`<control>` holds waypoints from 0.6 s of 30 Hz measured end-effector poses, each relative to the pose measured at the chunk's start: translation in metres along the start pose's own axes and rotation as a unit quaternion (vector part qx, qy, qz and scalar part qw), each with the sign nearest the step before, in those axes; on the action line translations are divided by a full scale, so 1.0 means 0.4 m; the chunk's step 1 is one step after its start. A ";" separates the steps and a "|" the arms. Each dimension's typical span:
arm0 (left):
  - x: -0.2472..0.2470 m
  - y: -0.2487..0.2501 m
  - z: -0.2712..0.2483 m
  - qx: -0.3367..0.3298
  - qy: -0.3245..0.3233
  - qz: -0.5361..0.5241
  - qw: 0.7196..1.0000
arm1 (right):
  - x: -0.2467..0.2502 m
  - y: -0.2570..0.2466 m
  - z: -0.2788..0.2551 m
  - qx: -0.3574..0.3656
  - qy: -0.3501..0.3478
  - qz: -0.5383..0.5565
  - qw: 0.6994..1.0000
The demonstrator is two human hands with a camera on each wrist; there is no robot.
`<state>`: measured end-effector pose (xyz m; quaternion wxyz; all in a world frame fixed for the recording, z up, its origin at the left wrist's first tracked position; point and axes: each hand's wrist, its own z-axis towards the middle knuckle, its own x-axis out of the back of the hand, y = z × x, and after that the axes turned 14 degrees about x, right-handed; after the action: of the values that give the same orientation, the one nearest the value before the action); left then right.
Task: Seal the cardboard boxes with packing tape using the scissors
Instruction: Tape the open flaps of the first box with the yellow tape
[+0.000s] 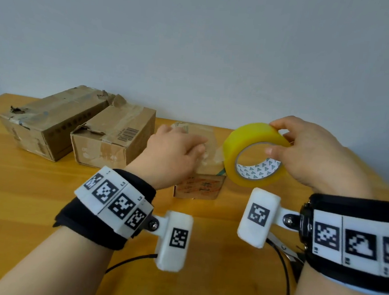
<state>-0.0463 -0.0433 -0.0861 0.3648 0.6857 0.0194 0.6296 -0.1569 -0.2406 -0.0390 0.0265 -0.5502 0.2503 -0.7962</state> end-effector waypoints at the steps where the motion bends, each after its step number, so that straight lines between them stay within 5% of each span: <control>1: -0.020 -0.003 0.007 -0.013 0.000 0.011 1.000 | 0.000 -0.002 -0.001 0.001 0.000 0.001 1.000; 6: -0.065 -0.015 0.027 -0.031 -0.097 -0.003 0.995 | 0.004 -0.008 -0.004 -0.012 0.020 0.030 0.999; 18: -0.070 0.031 -0.017 0.048 -0.102 -0.004 0.994 | 0.027 0.020 -0.077 -0.124 0.006 0.051 0.991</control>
<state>-0.0633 -0.0629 -0.1039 0.3346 0.7631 0.0149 0.5528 -0.1907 -0.2397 -0.0413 -0.0026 -0.5309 0.3750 -0.7599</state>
